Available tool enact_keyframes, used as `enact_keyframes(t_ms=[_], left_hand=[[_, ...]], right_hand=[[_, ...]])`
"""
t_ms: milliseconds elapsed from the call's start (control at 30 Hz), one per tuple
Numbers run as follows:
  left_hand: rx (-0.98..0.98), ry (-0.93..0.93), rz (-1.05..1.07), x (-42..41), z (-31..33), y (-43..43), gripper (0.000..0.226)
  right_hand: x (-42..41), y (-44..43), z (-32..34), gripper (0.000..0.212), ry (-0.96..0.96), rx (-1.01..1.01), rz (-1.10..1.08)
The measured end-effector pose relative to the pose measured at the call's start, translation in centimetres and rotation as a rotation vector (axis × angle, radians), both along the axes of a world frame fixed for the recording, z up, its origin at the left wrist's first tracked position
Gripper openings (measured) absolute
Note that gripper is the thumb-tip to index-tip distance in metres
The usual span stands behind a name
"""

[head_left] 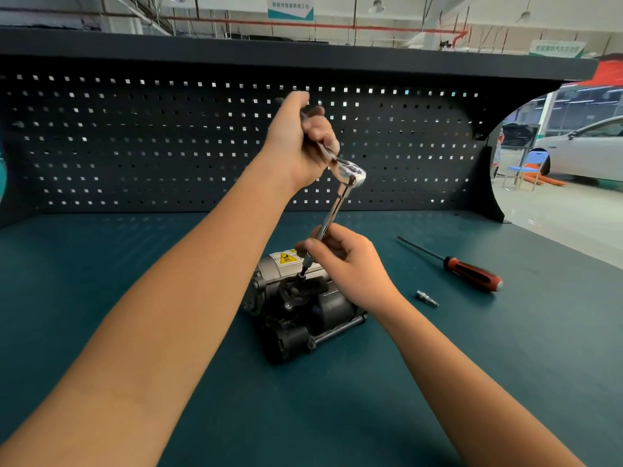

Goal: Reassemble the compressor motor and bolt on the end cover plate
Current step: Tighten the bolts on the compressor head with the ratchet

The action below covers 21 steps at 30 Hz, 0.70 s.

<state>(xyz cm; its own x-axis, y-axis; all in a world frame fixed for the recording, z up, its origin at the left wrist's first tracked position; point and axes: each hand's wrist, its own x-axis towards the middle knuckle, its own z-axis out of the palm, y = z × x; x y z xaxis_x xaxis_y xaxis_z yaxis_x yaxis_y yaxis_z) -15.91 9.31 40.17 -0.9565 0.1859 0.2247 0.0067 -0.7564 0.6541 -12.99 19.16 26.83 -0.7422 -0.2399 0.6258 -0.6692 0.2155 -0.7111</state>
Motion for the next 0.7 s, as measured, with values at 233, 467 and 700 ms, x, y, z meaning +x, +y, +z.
enact_keyframes(t_ms=[233, 467, 700], left_hand=[[-0.078, -0.043, -0.18, 0.5, 0.5, -0.2, 0.032], [0.028, 0.317, 0.298, 4.7, -2.5, -2.1, 0.033], [-0.63, 1.038, 0.917, 9.6, -7.3, -1.1, 0.01]], right_hand=[[0.4, -0.2, -0.1, 0.015, 0.048, -0.008, 0.03], [0.7, -0.4, -0.4, 0.021, 0.103, -0.053, -0.014], [0.5, -0.7, -0.4, 0.016, 0.054, -0.121, -0.058]])
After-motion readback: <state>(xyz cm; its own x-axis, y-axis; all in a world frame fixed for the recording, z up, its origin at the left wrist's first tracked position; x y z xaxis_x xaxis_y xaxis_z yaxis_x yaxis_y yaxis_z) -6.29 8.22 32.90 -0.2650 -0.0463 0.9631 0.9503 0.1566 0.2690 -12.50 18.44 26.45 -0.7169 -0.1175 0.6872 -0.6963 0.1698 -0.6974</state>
